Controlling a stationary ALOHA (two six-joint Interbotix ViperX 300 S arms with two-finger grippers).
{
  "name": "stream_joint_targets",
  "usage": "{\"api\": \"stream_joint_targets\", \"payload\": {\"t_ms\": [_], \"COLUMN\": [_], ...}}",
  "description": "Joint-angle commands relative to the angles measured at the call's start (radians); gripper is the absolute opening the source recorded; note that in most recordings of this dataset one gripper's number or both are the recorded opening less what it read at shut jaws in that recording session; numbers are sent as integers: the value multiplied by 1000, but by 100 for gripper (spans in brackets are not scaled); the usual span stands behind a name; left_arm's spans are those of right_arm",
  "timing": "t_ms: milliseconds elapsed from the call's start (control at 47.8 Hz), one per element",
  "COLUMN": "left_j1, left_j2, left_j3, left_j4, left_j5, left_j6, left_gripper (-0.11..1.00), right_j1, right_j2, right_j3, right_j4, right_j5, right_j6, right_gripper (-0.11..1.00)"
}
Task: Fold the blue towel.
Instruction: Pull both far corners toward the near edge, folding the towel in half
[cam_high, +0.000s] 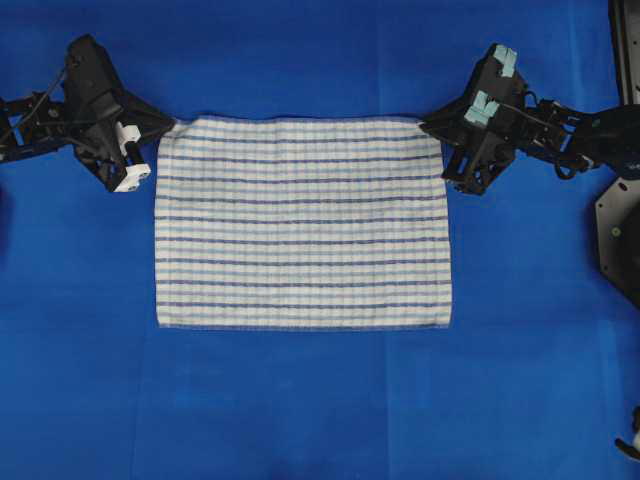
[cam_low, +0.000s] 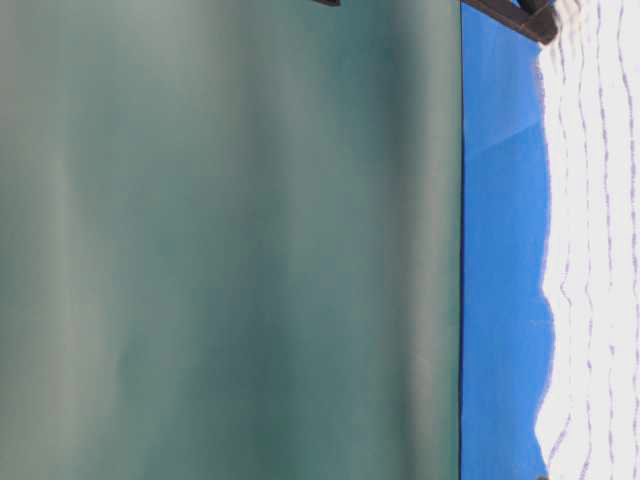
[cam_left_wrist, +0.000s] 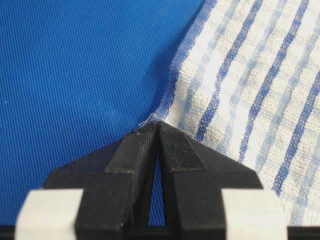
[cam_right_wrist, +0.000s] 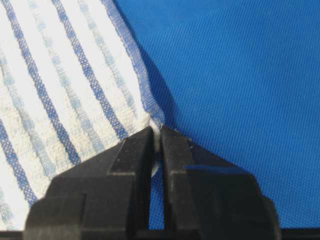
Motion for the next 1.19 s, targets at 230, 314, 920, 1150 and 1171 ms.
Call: {"api": "stream_joint_targets", "payload": {"t_ms": [230,314,920,1150,1171], "left_j1": [3,3,-103,-215,-225], "left_j2": [-156,-190,-324,-439,-449], "left_j3": [-6,-3,43,77,80], "left_j4": [-2,-3,-2,-5,-5], "left_j5": [83,110,173,173,173], "left_j6": [8,8,-12,-34,-37], "left_gripper": [0,0,0,0,0], "right_j1": [2,3,75,175,186], "right_j2": [-117,-147,-261,-356,-365], "right_j3": [-14,-9,12,37,38], "right_j4": [2,0,20,43,46], "right_j5": [55,77,201,264,268], "right_j6": [-5,-5,17,60,64], "right_gripper": [6,6,6,6,6]}}
